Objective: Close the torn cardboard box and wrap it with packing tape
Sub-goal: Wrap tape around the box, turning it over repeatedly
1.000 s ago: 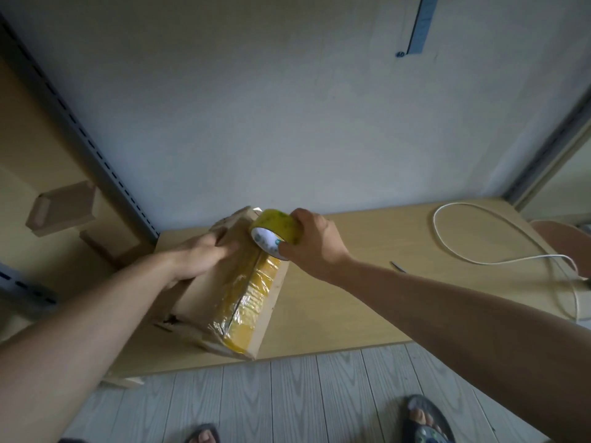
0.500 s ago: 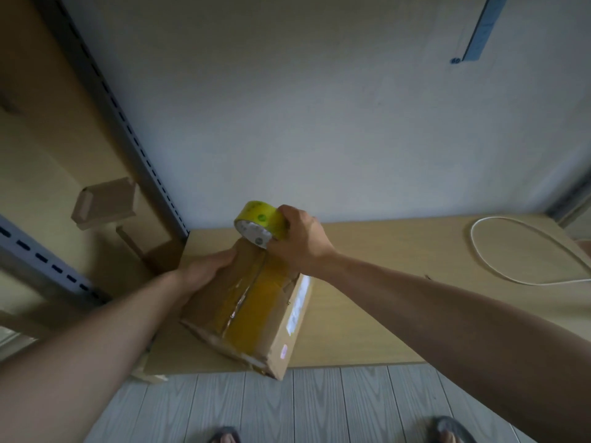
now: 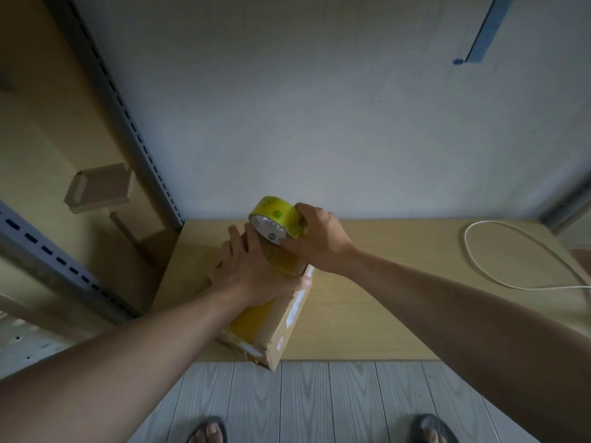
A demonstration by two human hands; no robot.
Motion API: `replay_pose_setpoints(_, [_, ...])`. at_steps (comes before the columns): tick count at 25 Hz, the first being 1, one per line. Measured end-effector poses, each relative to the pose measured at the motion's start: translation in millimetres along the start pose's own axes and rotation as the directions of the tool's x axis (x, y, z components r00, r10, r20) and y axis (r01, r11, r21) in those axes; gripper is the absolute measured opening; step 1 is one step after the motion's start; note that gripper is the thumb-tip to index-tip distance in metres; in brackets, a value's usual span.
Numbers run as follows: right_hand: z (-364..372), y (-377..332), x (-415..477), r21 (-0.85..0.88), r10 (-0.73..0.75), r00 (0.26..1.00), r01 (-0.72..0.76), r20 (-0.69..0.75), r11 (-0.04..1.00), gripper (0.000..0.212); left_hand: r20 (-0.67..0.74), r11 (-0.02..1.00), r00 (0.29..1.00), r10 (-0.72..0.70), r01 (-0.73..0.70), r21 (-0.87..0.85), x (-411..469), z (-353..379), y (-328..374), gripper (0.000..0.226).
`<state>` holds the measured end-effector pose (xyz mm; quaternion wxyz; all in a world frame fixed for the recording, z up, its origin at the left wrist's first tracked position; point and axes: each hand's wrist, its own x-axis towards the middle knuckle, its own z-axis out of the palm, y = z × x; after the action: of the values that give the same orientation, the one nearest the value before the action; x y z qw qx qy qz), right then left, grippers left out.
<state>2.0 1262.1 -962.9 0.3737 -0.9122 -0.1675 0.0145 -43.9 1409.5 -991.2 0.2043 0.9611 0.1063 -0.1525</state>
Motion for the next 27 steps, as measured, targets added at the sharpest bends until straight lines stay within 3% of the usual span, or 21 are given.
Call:
replay_pose_setpoints(6, [-30, 0, -9, -0.119, 0.04, 0.999, -0.036, 0.029, 0.992, 0.022, -0.04, 0.999, 0.999, 0.022, -0.021, 0.025, 8, 8, -4, 0.15])
replay_pose_setpoints(12, [-49, 5, -34, -0.129, 0.068, 0.997, -0.061, 0.048, 0.99, 0.017, -0.065, 0.998, 0.996, 0.053, -0.052, 0.021, 7, 13, -6, 0.144])
replay_pose_setpoints(17, [-69, 3, -43, -0.175, 0.109, 0.994, -0.103, 0.025, 0.979, 0.038, -0.045, 0.998, 0.998, 0.053, -0.052, 0.026, 5, 8, -6, 0.143])
replay_pose_setpoints(20, [-84, 19, -51, -0.226, 0.141, 0.99, -0.139, -0.004, 0.964, 0.014, -0.005, 0.997, 0.999, 0.036, -0.035, 0.065, 6, 6, -6, 0.143])
replay_pose_setpoints(27, [-75, 34, -74, -0.319, 0.174, 0.984, -0.156, 0.026, 0.935, 0.018, 0.046, 0.998, 0.999, 0.012, -0.015, 0.067, 1, 1, 2, 0.126])
